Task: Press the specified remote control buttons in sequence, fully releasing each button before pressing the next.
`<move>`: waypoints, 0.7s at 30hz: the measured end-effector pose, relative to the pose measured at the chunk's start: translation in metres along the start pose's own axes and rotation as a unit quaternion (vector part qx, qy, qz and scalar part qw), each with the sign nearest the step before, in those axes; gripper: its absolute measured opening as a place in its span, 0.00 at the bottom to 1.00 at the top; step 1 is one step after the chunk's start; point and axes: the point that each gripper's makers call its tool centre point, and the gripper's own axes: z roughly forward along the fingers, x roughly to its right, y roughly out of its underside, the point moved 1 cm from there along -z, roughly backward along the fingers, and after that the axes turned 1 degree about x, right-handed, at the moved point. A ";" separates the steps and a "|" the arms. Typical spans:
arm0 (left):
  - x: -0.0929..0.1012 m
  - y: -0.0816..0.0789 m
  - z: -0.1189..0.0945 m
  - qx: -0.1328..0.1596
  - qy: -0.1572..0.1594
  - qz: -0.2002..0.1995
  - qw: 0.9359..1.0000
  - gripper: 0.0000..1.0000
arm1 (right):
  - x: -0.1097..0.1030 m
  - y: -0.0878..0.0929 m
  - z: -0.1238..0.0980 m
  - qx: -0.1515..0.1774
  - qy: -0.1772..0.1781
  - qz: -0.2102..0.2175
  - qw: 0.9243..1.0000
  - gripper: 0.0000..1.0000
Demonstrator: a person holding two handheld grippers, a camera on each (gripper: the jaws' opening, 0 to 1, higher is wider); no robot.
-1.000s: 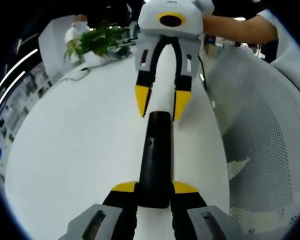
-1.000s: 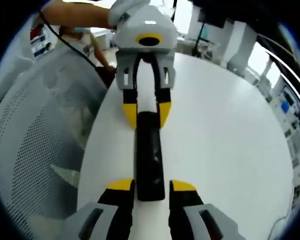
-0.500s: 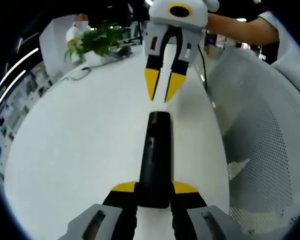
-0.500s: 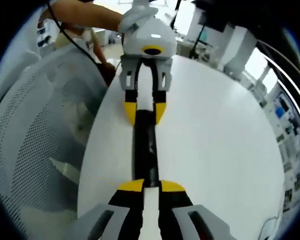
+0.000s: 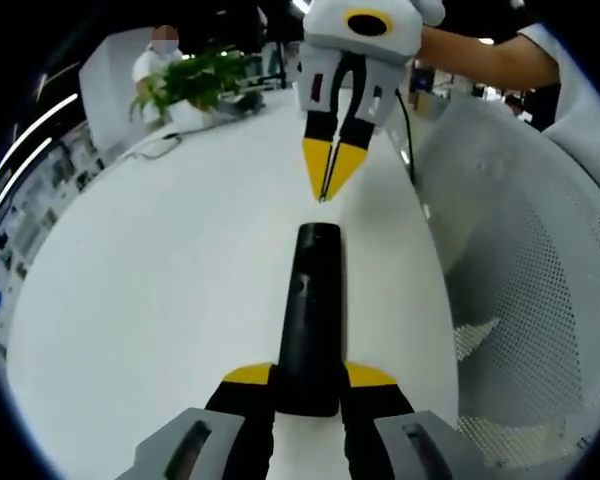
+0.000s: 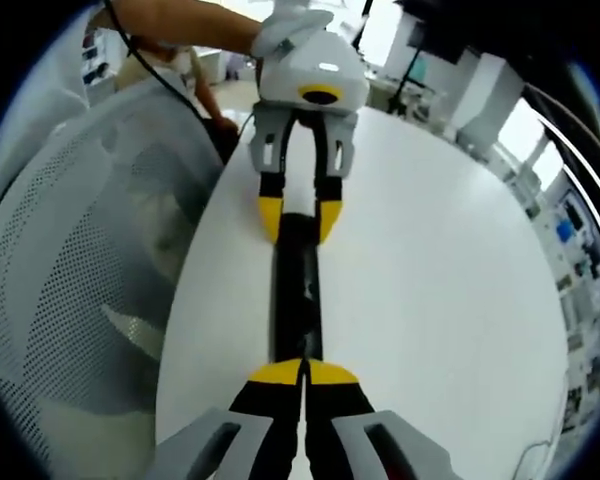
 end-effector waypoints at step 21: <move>0.000 -0.001 0.000 0.005 -0.002 -0.002 1.000 0.24 | -0.002 0.004 0.016 -0.023 -0.018 0.008 1.000 0.00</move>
